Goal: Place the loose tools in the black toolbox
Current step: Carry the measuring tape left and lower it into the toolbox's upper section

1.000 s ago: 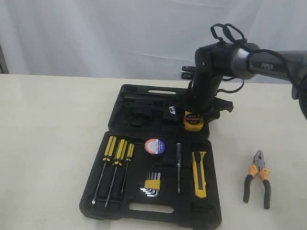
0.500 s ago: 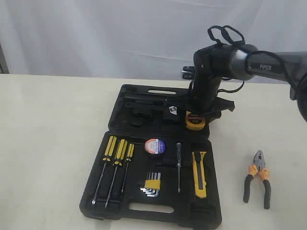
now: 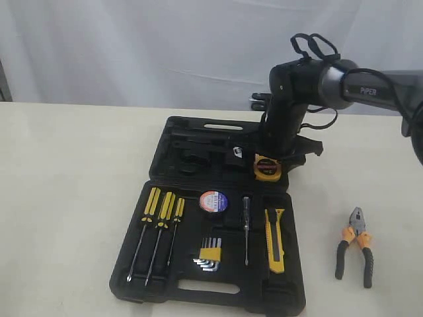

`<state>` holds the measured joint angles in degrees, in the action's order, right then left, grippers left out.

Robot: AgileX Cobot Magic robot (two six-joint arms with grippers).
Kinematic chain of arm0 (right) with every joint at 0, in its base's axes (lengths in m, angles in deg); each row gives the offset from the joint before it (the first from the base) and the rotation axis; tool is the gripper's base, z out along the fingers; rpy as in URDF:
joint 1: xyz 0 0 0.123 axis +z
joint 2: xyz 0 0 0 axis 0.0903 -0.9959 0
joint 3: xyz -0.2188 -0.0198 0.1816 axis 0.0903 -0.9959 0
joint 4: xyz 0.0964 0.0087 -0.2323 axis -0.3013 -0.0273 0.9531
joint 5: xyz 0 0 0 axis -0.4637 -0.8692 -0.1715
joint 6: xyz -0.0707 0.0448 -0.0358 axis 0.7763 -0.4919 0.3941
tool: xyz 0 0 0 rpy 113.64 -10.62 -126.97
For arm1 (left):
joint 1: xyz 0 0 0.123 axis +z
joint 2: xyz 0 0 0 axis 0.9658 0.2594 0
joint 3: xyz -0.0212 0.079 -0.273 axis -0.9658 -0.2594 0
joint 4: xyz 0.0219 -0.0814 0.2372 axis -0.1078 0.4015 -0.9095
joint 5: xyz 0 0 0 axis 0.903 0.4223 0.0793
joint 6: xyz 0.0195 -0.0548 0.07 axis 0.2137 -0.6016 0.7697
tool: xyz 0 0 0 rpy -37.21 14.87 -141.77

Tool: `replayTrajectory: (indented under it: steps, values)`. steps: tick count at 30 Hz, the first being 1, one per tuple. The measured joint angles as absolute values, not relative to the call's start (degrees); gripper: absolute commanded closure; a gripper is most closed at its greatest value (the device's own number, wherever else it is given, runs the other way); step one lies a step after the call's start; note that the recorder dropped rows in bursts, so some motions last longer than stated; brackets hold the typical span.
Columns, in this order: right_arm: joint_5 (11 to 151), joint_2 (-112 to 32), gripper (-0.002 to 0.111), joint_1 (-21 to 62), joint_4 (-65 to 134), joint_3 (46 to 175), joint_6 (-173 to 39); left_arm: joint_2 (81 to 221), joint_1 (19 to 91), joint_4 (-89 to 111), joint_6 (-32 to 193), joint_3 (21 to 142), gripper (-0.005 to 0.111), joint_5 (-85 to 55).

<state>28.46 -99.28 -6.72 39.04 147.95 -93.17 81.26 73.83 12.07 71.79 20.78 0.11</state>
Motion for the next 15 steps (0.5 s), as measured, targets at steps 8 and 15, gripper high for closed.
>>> replayTrajectory:
  steps: [8,15]
  values:
    - [27.37,-98.98,0.028,-6.72,38.07,148.09,-92.24,81.26,73.83,12.07,71.79,20.78,0.107,0.11]
    - [24.89,-96.74,0.030,-6.72,37.81,148.51,-92.13,81.26,73.83,12.07,71.79,20.78,0.107,0.11]
